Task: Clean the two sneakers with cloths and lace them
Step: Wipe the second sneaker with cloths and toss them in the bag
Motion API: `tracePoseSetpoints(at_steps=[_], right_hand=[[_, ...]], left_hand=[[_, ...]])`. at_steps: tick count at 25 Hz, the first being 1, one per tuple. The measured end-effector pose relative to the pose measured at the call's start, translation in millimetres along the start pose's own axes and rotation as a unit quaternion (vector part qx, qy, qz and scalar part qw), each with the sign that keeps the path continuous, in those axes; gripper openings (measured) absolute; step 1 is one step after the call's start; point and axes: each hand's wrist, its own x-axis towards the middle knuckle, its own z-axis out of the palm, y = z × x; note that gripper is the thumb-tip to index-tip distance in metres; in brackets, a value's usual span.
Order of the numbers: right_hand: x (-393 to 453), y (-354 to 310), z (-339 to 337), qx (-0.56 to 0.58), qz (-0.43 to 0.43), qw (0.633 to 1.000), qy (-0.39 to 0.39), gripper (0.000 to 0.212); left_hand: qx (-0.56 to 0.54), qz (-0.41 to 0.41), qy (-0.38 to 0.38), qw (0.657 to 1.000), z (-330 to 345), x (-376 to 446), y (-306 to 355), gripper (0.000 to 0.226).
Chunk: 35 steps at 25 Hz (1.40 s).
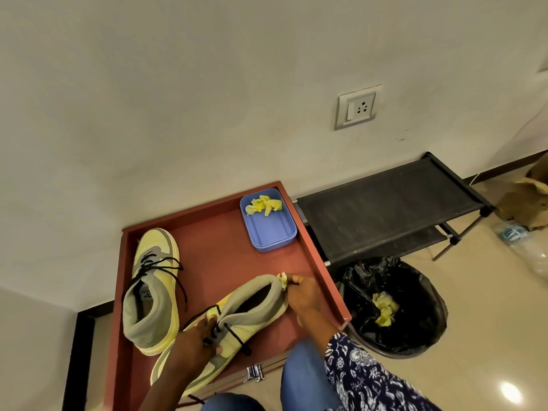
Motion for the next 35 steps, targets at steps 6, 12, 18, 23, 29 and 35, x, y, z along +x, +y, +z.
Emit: tracePoseSetpoints(at_steps=[6,12,18,23,29,35], right_hand=[[-31,19,11,0.027,-0.053,0.996,0.069,0.026],[-69,34,31,0.042,-0.041,0.995,0.079,0.017],[-60,42,36,0.106,0.016,0.991,0.082,0.014],[-19,22,11,0.067,0.000,0.996,0.057,0.020],[19,-15,-8,-0.034,0.017,0.992,-0.121,0.026],[35,-31,-5,-0.078,0.042,0.977,-0.194,0.029]], left_hand=[[-0.019,0.001,0.008,1.000,2,-2,1,0.068],[-0.027,0.001,0.011,1.000,2,-1,1,0.070],[-0.008,0.004,0.003,1.000,0,-1,2,0.068],[0.024,0.016,0.006,1.000,-2,-2,7,0.068],[0.029,0.016,-0.001,0.999,-3,-1,10,0.071],[0.029,0.011,-0.008,0.999,-1,0,11,0.071]])
